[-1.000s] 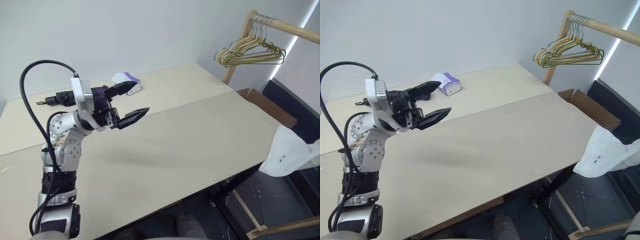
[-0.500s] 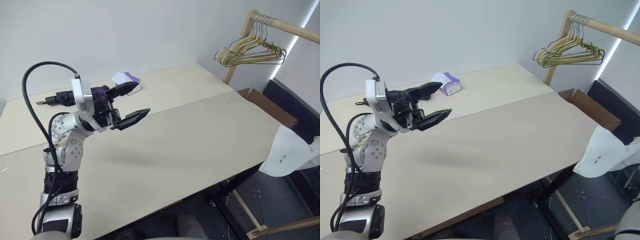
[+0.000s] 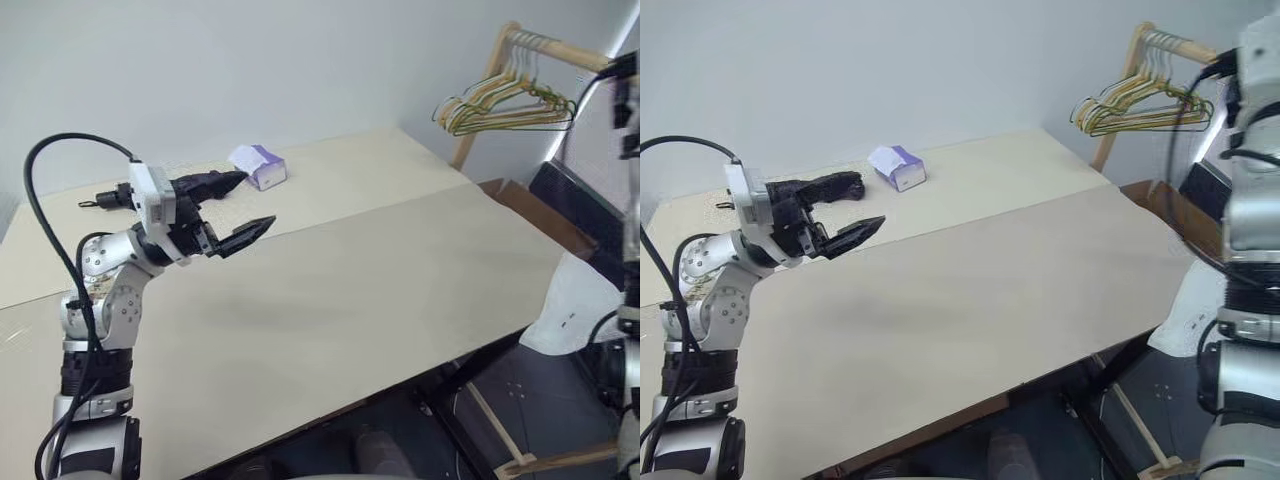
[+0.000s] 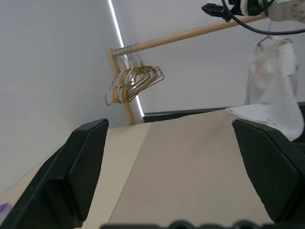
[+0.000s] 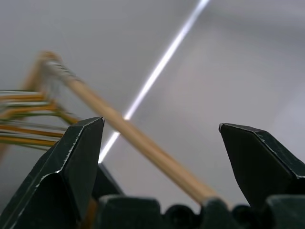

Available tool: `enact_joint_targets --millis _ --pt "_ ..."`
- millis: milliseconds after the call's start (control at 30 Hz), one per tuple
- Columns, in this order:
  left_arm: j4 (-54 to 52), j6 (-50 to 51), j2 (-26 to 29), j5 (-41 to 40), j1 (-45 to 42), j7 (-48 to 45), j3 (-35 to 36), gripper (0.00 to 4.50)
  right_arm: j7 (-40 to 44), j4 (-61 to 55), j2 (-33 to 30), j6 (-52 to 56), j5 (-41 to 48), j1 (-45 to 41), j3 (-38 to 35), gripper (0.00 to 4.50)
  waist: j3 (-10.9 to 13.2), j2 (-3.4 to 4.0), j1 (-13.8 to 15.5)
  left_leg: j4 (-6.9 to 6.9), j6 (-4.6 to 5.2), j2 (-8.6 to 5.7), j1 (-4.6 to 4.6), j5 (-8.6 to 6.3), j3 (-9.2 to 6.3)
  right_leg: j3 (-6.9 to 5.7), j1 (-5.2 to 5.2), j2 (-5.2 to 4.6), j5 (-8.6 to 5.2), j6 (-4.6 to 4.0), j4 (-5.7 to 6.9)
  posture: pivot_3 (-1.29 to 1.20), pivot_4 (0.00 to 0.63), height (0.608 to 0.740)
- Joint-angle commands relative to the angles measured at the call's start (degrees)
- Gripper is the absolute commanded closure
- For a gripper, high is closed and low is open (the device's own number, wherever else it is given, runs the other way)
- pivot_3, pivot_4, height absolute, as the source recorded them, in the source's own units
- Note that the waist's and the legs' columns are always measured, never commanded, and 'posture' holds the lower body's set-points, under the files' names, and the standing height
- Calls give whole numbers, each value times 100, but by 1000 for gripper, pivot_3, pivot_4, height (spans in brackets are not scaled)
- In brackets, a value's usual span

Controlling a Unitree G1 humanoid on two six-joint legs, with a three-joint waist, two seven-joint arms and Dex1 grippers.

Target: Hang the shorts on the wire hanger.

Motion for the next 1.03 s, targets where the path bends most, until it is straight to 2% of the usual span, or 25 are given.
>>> enact_joint_targets --millis 33,167,333,467,533,1033 --pt "-378 58 194 77 411 262 268 0 812 -506 373 -410 109 79 416 47 0 0 108 -2 0 -1 -8 0 0 -2 -8 0 14 -23 0 -15 0 740" --pt "-724 70 281 117 975 464 378 0 1744 -784 717 -367 379 446 682 47 2 -6 439 -15 -2 0 -17 -1 1 -8 -18 4 19 -36 -10 61 0 740" --pt "-1152 134 352 244 1622 740 474 0 2964 -1273 643 -694 364 1268 1302 47 -2 -12 955 2 -34 -3 -106 19 4 -20 -103 3 23 -43 -3 127 0 740" --pt "-1286 42 482 411 2092 717 485 0 3994 -1713 369 -913 474 1718 1612 47 -1 -12 1248 2 -38 -3 -116 21 7 -31 -107 3 23 -44 -12 152 0 740" --pt "-1337 93 503 366 2218 759 546 0 4235 -1839 364 -935 481 1810 1669 47 -1 -13 1311 2 -2 -3 -116 -1 6 -36 -106 2 23 -46 -14 162 0 740" --pt "-1332 96 597 416 2214 776 503 0 4508 -1981 541 -1098 162 1978 1655 47 -2 -22 1436 3 -18 2 -119 15 10 -66 -102 6 36 -69 -12 165 0 740"
